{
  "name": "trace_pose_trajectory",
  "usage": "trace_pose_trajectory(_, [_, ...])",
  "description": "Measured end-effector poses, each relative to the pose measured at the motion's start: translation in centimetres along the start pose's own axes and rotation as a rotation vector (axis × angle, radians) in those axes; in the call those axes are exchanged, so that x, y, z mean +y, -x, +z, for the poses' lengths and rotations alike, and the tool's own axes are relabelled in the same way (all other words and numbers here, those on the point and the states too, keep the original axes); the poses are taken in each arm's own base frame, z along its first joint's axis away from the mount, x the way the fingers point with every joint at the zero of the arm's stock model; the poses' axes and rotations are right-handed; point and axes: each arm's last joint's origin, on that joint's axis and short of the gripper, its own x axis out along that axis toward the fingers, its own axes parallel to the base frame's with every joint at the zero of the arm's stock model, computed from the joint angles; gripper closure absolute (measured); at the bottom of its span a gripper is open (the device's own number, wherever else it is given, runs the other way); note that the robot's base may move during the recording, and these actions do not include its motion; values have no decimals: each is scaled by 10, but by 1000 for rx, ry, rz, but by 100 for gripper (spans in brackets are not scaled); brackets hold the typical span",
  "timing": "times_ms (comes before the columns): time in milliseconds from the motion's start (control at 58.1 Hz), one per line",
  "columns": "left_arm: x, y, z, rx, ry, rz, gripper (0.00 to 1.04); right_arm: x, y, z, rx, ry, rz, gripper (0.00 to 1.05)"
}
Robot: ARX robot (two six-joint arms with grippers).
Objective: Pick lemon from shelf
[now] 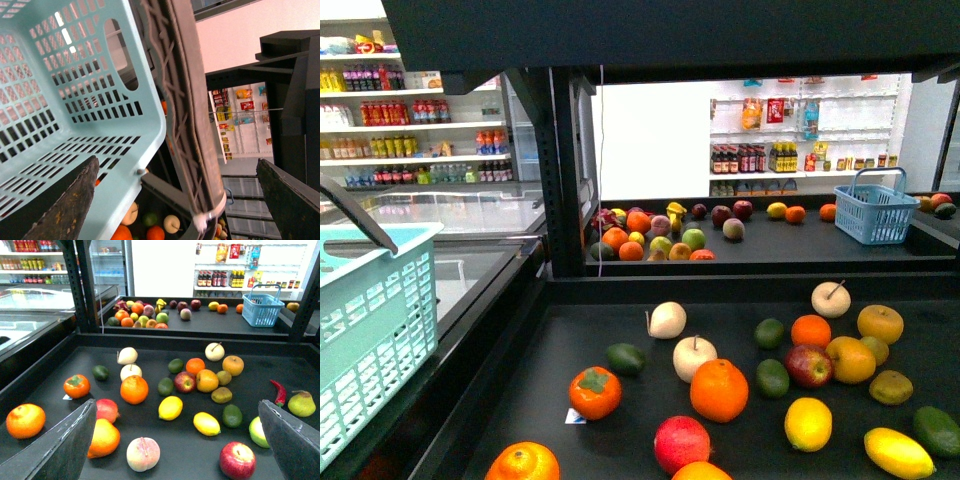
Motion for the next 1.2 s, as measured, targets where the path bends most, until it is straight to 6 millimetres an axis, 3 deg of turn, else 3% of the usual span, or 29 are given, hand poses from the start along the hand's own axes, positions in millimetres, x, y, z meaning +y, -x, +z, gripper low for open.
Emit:
trace_pose_trajectory(138, [2,-23,2,-8,-22,-5,8,0,0,0,0,0,0,7])
trace_pose_trajectory(344, [1,-40,2,-26,-37,-20,10,0,0,0,0,0,0,7])
trace_pose_trajectory(774, [-2,-47,5,-48,-5,-40,83,0,0,0,0,0,0,7])
trace_pose_trajectory(1015, [-13,-30,-1,8,-71,-64,90,0,0,0,0,0,0,7])
trace_pose_trajectory(1205, [-45,-9,-19,108,-151,-139,92,0,0,0,0,0,0,7])
